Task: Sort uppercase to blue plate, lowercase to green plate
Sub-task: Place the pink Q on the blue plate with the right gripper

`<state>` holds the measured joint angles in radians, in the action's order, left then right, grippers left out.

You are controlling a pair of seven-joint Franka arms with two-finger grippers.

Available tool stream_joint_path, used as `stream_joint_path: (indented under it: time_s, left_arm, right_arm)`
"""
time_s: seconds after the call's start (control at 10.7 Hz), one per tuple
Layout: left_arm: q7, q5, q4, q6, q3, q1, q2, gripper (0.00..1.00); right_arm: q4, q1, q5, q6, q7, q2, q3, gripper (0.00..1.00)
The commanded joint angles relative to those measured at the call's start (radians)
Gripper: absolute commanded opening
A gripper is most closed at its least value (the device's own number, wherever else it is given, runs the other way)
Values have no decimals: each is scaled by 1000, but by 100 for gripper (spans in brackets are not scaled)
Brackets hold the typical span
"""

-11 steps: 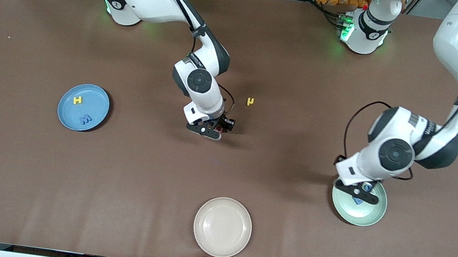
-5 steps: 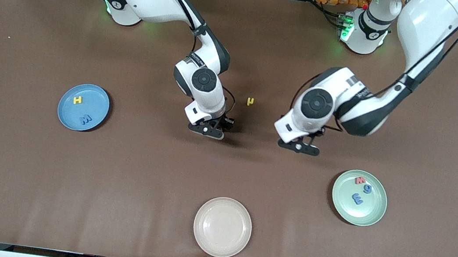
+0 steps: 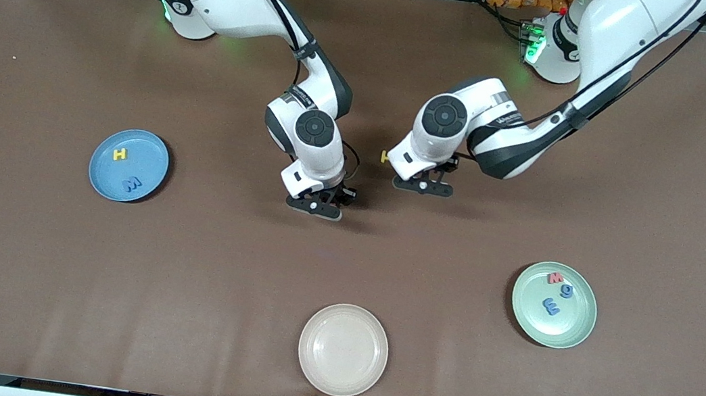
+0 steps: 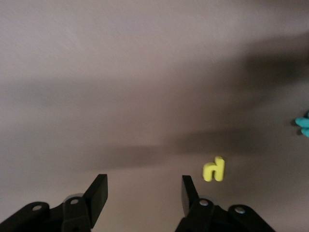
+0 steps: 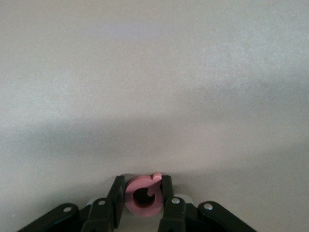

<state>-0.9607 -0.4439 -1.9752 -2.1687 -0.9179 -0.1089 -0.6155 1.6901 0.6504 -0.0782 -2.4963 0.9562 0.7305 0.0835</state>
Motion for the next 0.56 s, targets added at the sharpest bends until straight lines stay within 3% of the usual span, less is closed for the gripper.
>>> stream_joint_path:
  time_s: [0.0, 0.28, 0.47]
  left_arm:
    - [-104, -22, -54, -89, -9, 40, -7, 70]
    - [-200, -61, -54, -152, -9, 80, -49, 69]
    - [-234, -113, -54, -154, -9, 106, -73, 69]
  right_arm:
    - [-29, 3, -31, 11, 24, 24, -5, 30]
    - [-36, -17, -34, 36, -5, 12, -7, 28]
    - [-70, -72, -26, 132, -142, 0, -5, 28]
